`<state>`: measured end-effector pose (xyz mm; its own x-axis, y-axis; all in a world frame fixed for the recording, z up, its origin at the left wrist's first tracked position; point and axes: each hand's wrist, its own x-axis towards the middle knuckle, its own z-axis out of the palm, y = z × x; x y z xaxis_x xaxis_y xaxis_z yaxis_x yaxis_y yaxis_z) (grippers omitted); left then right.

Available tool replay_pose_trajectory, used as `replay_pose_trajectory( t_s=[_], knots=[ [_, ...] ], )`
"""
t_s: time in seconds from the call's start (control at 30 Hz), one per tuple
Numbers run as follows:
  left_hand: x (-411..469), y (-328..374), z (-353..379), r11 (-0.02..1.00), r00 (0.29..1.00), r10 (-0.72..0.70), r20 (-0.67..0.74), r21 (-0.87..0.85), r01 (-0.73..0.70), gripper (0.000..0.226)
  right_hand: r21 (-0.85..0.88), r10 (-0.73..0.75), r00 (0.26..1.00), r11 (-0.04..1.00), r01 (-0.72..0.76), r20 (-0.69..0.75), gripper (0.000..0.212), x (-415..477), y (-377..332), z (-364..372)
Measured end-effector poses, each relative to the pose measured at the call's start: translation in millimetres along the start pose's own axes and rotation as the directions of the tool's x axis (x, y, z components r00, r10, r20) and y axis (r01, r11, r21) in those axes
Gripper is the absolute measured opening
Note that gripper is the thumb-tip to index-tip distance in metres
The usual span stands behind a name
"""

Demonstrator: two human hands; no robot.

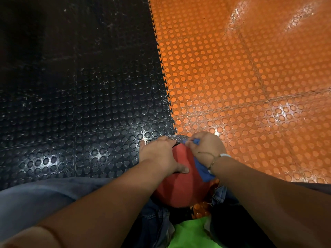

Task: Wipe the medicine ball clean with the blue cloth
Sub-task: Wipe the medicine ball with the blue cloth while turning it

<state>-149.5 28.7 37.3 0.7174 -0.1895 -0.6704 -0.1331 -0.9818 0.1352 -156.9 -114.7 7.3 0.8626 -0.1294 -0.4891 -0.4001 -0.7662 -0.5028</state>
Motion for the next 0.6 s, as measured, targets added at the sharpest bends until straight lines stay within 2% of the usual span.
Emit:
replay_pose_trajectory(
  t_s=[0.07,0.1,0.23,0.27,0.37,0.43,0.53,0.6],
  knots=[
    [-0.7,0.2,1.2,1.000,1.000,-0.001,0.007,-0.003,0.001,0.103,0.016,0.126,0.992,0.992,-0.126,0.006,0.020,4.6,9.7,-5.9],
    [-0.5,0.3,1.1,1.000,1.000,-0.003,0.007,-0.001,0.003,0.103,0.011,0.138,0.990,0.990,-0.138,0.004,0.020,4.7,10.9,-6.0],
    [0.5,-3.0,-5.1,1.000,1.000,-0.024,0.015,-0.007,0.024,0.095,0.018,-0.087,0.996,0.996,0.086,0.030,0.015,-6.8,-10.0,3.8],
    [0.6,-4.6,-6.5,0.999,0.999,-0.033,0.021,-0.015,0.034,0.095,0.050,-0.092,0.995,0.995,0.090,0.046,0.014,-7.6,-12.2,4.8],
    [0.0,-7.5,-7.3,0.997,0.997,-0.058,0.043,-0.046,0.060,0.102,0.155,0.067,0.997,0.985,-0.074,0.049,0.015,0.8,0.3,-4.2],
    [-0.1,-7.9,-6.5,0.996,0.997,-0.063,0.050,-0.064,0.066,0.104,0.146,0.138,0.990,0.979,-0.141,0.033,0.017,5.3,10.6,-8.4],
    [2.0,-10.7,-9.1,0.993,0.995,-0.078,0.062,-0.081,0.082,0.102,0.122,0.011,0.998,0.992,-0.018,0.059,0.013,1.4,1.0,-4.4],
    [3.6,-12.2,-11.3,0.994,0.994,-0.079,0.079,-0.068,0.085,0.100,0.171,-0.061,0.993,0.984,0.043,0.098,0.011,-1.0,-6.5,-2.0]
  ],
)
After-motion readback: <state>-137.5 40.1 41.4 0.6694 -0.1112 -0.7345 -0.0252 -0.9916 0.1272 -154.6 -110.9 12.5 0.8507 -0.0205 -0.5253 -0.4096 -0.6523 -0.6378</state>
